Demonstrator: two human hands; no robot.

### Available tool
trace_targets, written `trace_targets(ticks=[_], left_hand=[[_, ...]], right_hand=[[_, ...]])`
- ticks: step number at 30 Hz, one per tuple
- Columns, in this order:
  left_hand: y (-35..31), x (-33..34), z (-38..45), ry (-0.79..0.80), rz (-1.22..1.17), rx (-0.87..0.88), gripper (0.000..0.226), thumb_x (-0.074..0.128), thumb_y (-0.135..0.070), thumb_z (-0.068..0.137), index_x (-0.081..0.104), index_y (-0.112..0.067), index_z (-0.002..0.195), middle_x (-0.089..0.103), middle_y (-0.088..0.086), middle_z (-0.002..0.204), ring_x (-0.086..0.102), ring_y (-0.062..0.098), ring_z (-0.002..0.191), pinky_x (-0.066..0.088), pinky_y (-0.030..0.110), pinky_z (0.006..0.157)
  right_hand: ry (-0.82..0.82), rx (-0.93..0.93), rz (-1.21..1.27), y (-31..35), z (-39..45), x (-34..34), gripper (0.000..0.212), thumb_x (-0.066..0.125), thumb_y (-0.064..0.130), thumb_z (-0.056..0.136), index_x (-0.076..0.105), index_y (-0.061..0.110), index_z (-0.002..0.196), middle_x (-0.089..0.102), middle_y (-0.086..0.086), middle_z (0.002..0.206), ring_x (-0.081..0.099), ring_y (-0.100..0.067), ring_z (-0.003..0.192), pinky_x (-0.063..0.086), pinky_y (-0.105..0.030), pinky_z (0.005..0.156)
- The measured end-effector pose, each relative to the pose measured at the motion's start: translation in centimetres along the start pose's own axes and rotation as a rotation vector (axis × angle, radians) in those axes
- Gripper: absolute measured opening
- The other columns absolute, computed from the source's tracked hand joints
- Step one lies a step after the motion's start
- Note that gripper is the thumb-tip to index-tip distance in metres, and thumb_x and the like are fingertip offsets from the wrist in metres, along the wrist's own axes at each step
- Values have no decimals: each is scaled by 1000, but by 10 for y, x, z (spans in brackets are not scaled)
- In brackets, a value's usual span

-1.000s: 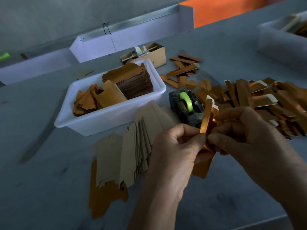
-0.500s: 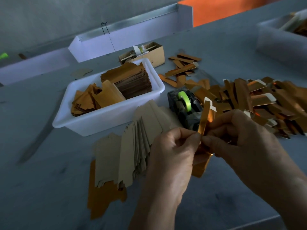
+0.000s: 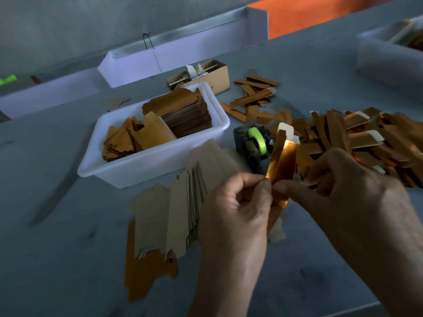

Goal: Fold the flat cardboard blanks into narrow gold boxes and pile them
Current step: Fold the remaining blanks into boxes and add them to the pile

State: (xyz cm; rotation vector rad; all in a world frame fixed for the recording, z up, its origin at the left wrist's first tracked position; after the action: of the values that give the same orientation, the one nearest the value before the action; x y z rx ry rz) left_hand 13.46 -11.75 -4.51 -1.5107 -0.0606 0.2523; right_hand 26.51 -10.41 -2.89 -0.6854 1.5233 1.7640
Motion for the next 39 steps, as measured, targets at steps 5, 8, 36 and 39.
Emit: trace_targets(ticks=[5,8,36,39], left_hand=[[0,0,-1,41,-21,-61,21,62,-14,89,71,-32,96,74,-9,86,71,6,78,57,20,61],[8,-3,0,88,-118,-183,47,62,-18,89,53,-43,128,72,-4,91,72,13,86,60,35,74],[8,-82,13,-345,1111,-125,22,47,-20,96,68,-17,87,59,-2,71,51,14,65,43,27,61],[4,-78,10,-412,1106,-122,12,57,-24,92,67,-19,87,52,-7,77,48,12,69,33,26,56]], right_hand=[[199,76,660,-5,-1,16,50,57,62,49,61,31,87,70,9,77,65,1,77,45,-15,63],[233,168,865,-11,-1,27,36,66,41,57,67,24,89,72,-1,83,69,-17,81,53,-40,79],[-379,20,14,-55,39,13,29,63,14,87,64,5,115,56,-17,125,53,-36,111,43,-36,85],[-380,-18,60,-48,31,12,23,62,15,88,67,9,109,60,-11,121,55,-20,96,34,-10,72]])
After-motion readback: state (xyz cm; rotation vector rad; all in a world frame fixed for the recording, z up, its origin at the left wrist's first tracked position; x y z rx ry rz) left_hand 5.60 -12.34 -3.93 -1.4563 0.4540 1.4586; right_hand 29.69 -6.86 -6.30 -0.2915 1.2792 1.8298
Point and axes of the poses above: each hand's wrist, its own z-axis towards the middle knuckle, its own x-axis out of the palm, y = z × x, the point moved 3 cm from there along z, towards the middle knuckle
